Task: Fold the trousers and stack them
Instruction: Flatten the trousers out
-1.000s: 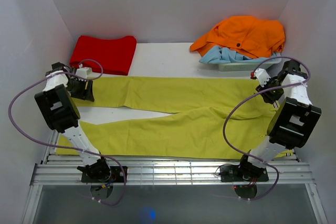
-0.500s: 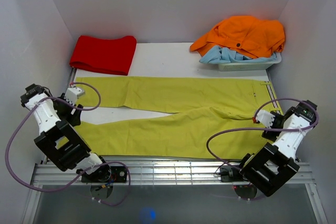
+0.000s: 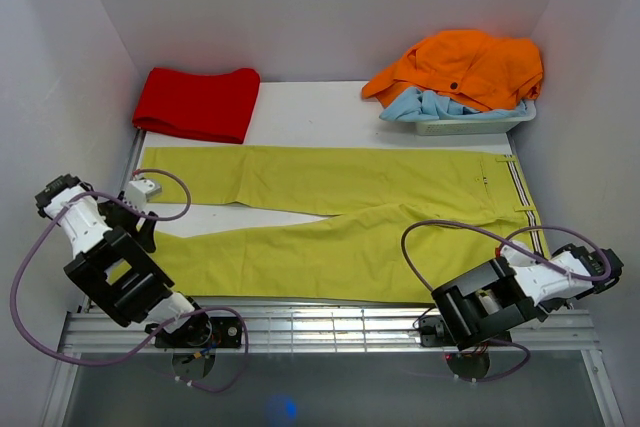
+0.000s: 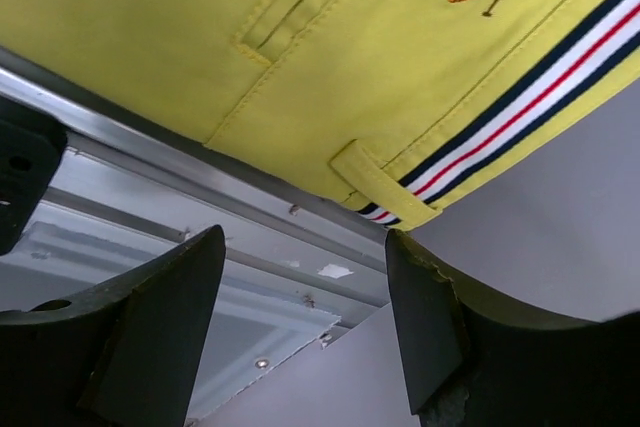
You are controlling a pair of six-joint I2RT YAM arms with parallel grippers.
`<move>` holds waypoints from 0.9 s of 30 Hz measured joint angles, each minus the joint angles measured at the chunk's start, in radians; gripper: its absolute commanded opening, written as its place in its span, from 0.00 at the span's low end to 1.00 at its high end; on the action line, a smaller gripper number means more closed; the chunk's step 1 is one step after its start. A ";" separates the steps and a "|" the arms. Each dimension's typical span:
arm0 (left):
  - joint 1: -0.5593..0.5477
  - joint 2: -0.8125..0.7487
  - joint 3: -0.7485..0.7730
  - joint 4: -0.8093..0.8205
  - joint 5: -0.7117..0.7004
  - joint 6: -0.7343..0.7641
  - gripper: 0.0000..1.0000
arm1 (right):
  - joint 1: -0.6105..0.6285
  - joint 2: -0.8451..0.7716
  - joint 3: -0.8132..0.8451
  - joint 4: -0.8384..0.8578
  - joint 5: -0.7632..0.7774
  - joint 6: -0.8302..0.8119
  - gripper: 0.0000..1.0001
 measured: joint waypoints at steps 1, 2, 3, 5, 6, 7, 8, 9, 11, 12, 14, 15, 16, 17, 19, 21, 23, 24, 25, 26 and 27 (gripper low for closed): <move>0.007 0.003 0.004 0.001 0.003 -0.002 0.77 | -0.003 0.005 0.000 0.009 -0.009 0.000 0.69; 0.017 0.007 0.010 0.001 0.010 -0.004 0.77 | -0.006 0.011 -0.001 0.024 -0.022 -0.001 0.68; 0.024 0.009 0.013 0.001 0.013 -0.007 0.77 | -0.010 0.014 -0.005 0.040 -0.032 -0.001 0.67; 0.046 0.013 0.019 0.001 0.021 -0.015 0.77 | -0.011 0.015 -0.027 0.088 -0.055 -0.004 0.64; 0.056 0.016 0.021 0.001 0.024 -0.018 0.76 | -0.011 0.013 -0.047 0.116 -0.068 -0.005 0.63; 0.067 0.022 0.024 0.000 0.028 -0.019 0.76 | -0.012 0.012 -0.065 0.132 -0.075 -0.004 0.61; 0.078 0.029 0.030 -0.001 0.032 -0.020 0.76 | -0.013 0.012 -0.081 0.142 -0.082 -0.005 0.61; 0.087 0.039 0.039 -0.003 0.037 -0.020 0.76 | -0.013 0.012 -0.091 0.142 -0.093 -0.007 0.61; 0.098 0.070 0.084 -0.015 0.048 -0.026 0.76 | -0.014 0.013 -0.080 0.128 -0.114 -0.008 0.61; 0.102 0.098 0.127 -0.021 0.059 -0.035 0.76 | -0.014 0.015 -0.062 0.107 -0.126 -0.008 0.61; 0.103 0.167 0.249 -0.035 0.094 -0.069 0.76 | -0.014 0.030 0.014 0.043 -0.154 -0.009 0.61; 0.102 0.222 0.346 -0.040 0.119 -0.103 0.76 | -0.014 0.044 0.070 0.006 -0.172 -0.010 0.62; 0.099 0.272 0.427 -0.036 0.147 -0.138 0.76 | -0.014 0.063 0.136 -0.044 -0.190 -0.011 0.65; 0.097 0.313 0.494 -0.037 0.172 -0.172 0.75 | -0.014 0.081 0.198 -0.075 -0.210 -0.011 0.65; 0.080 0.425 0.666 -0.037 0.223 -0.291 0.75 | -0.007 0.122 0.336 -0.134 -0.261 -0.013 0.66; 0.043 0.521 0.801 0.013 0.251 -0.422 0.75 | 0.035 0.151 0.422 -0.150 -0.296 -0.013 0.66; -0.018 0.587 0.870 0.101 0.252 -0.537 0.75 | 0.139 0.172 0.445 -0.124 -0.319 -0.014 0.66; -0.058 0.610 0.877 0.151 0.237 -0.592 0.76 | 0.201 0.189 0.449 -0.113 -0.327 -0.015 0.66; -0.109 0.632 0.876 0.196 0.215 -0.647 0.76 | 0.268 0.218 0.460 -0.109 -0.335 -0.016 0.66; -0.156 0.652 0.875 0.232 0.193 -0.689 0.76 | 0.330 0.257 0.481 -0.105 -0.340 -0.010 0.66; -0.207 0.676 0.875 0.271 0.165 -0.733 0.76 | 0.378 0.306 0.509 -0.083 -0.341 0.020 0.68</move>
